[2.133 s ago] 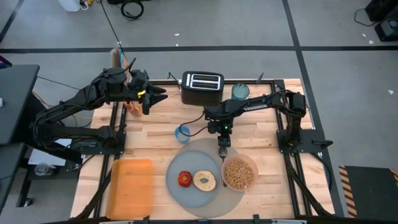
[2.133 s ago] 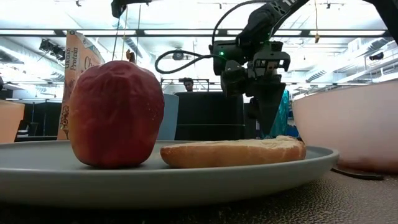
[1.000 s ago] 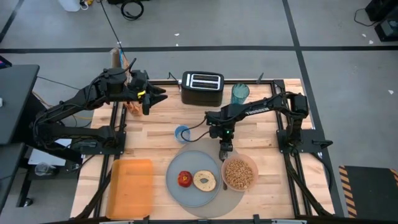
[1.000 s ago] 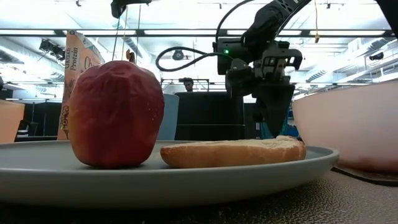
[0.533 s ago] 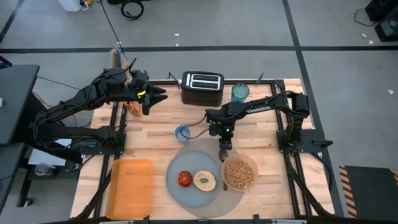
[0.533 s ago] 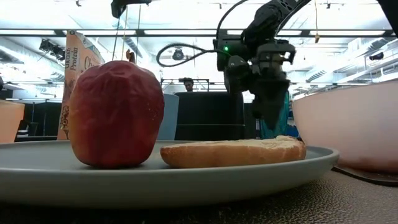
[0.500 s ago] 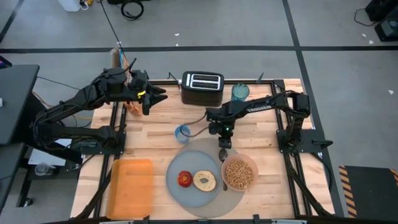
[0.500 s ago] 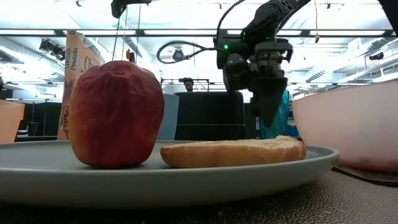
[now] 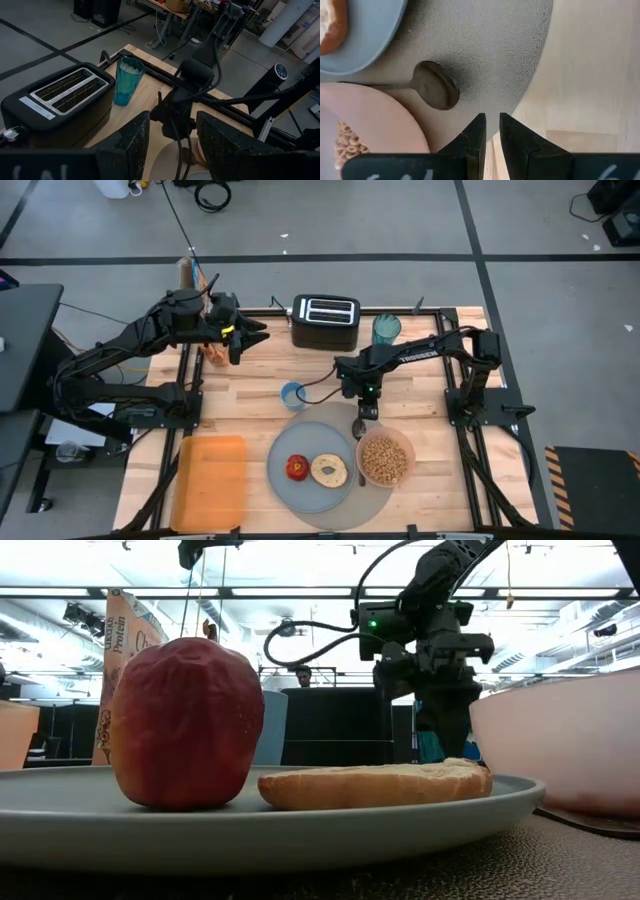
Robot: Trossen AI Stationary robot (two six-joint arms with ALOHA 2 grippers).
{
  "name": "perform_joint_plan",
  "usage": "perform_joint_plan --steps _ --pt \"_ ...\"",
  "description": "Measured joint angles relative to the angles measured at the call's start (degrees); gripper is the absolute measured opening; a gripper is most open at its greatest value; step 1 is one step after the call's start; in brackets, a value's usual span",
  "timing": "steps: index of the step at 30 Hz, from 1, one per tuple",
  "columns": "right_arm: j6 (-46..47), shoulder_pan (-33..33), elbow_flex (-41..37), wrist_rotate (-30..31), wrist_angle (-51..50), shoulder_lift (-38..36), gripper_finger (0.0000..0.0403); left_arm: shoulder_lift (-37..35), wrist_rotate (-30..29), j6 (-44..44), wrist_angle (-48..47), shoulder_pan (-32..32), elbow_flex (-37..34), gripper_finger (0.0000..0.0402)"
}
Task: Arrange a breakfast setting
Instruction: Return to Home Position
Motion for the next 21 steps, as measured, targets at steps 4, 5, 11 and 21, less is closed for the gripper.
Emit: perform_joint_plan --steps 4,5,11,21 --pt "-0.1 1.5 -0.2 -0.4 1.1 0.0 0.0060 0.0 0.0 0.0 0.0 0.0 0.0 0.0172" --pt "-0.1 1.9 -0.2 -0.7 1.5 0.0 0.0060 0.0 0.0 0.0 0.0 0.0 0.0 0.0172" --pt "0.0 3.0 -0.2 0.4 2.2 0.0 0.0060 0.0 0.0 0.0 0.0 0.0 0.0 0.0172" --pt "1.8 -0.5 -0.2 0.3 0.7 -2.6 0.0059 -0.2 0.0 -0.1 0.1 0.0 0.0 0.0172"
